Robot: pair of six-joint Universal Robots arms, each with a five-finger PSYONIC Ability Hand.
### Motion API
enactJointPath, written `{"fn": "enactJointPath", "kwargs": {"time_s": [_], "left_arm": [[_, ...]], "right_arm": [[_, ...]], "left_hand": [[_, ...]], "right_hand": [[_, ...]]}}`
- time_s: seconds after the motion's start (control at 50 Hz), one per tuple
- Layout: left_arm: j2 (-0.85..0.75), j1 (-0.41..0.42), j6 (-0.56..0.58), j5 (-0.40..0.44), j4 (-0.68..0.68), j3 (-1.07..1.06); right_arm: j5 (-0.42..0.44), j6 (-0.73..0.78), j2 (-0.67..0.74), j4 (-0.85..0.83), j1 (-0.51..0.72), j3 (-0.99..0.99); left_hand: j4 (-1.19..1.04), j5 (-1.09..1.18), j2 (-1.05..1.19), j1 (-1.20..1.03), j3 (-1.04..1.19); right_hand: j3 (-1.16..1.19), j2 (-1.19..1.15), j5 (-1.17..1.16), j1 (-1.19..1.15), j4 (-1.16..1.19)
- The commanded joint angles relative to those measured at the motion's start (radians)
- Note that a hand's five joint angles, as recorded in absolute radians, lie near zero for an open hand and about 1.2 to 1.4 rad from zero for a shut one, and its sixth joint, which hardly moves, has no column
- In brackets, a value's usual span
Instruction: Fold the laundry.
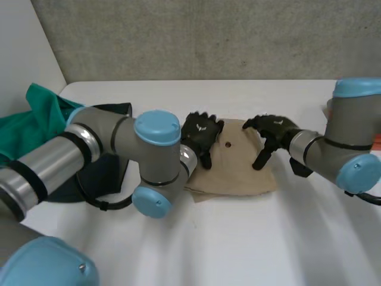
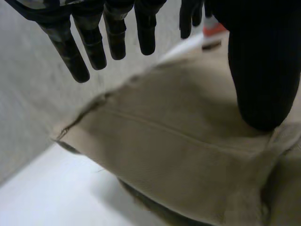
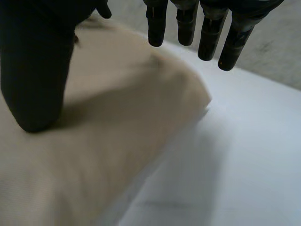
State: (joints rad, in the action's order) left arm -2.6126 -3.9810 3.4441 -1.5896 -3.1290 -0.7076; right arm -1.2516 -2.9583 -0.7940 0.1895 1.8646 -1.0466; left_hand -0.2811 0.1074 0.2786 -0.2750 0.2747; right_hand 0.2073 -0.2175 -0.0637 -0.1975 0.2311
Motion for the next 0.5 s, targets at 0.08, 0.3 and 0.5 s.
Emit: {"fn": "enactJointPath", "kwargs": {"time_s": [0.08,0.3,0.5], "left_arm": [[-0.026,-0.027,0.03,-0.03,0.107,0.007],[0.156,-0.024,0.03,0.046,0.098,-0.081],[0.551,-0.05,0.001,0.316,-0.022,-0.438]], "right_arm": [[-0.048,0.2,0.092,0.013,0.018,0.042],[-0.058,0.203,-0.106,-0.094,0.021,-0.07],[-0.058,0.219,-0.327,-0.355,0.063,-0.498]], "left_hand": [[-0.088,0.087,0.091,-0.094,0.094],[0.017,-0.018,-0.015,0.011,-0.011],[0.053,-0.054,-0.05,0.047,-0.046]], "right_hand": [[-0.033,0.043,0.064,0.023,-0.057],[-0.033,0.043,0.064,0.023,-0.057],[-0.033,0.043,0.064,0.023,-0.057]]}}
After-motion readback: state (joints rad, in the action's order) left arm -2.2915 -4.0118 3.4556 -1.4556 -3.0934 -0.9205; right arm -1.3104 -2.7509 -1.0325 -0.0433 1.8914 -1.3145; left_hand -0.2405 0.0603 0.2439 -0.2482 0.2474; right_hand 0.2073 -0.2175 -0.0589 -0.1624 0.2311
